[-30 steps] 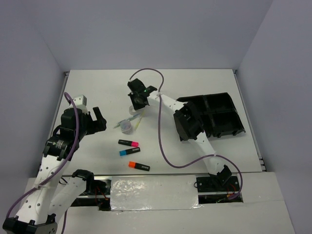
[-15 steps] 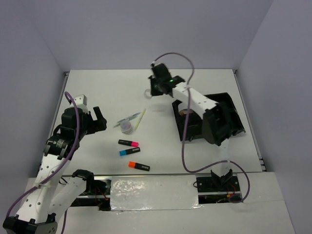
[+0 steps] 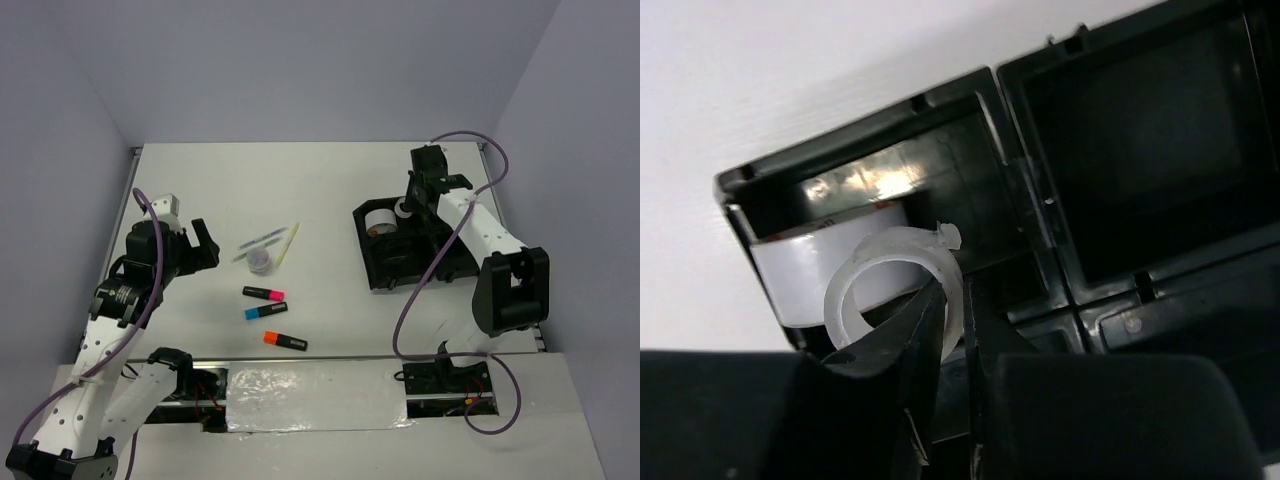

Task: Sort the stationery into containers
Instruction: Place the stationery in the storage box, then pick up the stationery from the center of the board.

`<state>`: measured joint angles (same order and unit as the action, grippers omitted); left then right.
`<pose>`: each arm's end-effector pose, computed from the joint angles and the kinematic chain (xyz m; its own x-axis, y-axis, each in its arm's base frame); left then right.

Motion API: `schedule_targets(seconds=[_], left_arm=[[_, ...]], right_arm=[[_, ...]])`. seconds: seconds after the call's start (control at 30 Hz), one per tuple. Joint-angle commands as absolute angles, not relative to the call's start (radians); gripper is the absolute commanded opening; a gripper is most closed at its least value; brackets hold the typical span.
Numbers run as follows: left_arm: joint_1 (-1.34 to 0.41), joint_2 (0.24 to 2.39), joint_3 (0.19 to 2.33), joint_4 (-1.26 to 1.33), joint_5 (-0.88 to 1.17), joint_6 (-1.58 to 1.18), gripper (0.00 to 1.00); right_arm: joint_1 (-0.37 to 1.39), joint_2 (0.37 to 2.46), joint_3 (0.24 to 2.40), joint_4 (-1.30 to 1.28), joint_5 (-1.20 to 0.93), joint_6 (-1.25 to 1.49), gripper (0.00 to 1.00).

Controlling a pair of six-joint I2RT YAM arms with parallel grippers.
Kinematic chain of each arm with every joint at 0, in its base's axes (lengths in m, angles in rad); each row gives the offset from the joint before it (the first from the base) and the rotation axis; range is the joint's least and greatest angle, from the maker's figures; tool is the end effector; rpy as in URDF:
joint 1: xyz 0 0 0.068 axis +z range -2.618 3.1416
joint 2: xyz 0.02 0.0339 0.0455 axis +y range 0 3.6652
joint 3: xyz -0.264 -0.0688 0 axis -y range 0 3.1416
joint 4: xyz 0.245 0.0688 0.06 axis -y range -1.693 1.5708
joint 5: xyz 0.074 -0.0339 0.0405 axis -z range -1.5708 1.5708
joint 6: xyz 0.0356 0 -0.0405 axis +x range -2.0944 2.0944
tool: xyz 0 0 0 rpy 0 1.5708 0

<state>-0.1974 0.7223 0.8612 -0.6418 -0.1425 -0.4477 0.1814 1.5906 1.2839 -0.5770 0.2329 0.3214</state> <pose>0.1500 -0.0248 0.3287 -0.4573 -0.3455 -0.8195 -0.1396 0.9379 -0.3176 0.3416 0.0543 0.2767 -0.7314 0.1783 -0.6582 0.2103 0.9771 0.0311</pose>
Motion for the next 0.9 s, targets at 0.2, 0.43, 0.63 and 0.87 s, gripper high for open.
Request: schedule_targets(seconds=[0.2,0.43,0.63,0.87], left_arm=[[-0.190,0.732,0.868,-0.597,-0.124,-0.434,0.99],[-0.190,0.735,0.870,-0.597,-0.127,-0.434,0.99],[-0.186,0.745,0.871,-0.601,-0.136,-0.440,0.99],[-0.178,0.723,0.876,-0.615,-0.187,-0.457,0.99]], right_arm=[[0.167,1.583,1.264,-0.564,0.259,0.327,0.62],[0.225,1.502,1.281,-0.532,0.193,0.316,0.68],[0.524,1.543,1.356,-0.512,0.232,0.347,0.68],[0.802,1.748,1.467,-0.350,0.041,0.264,1.00]])
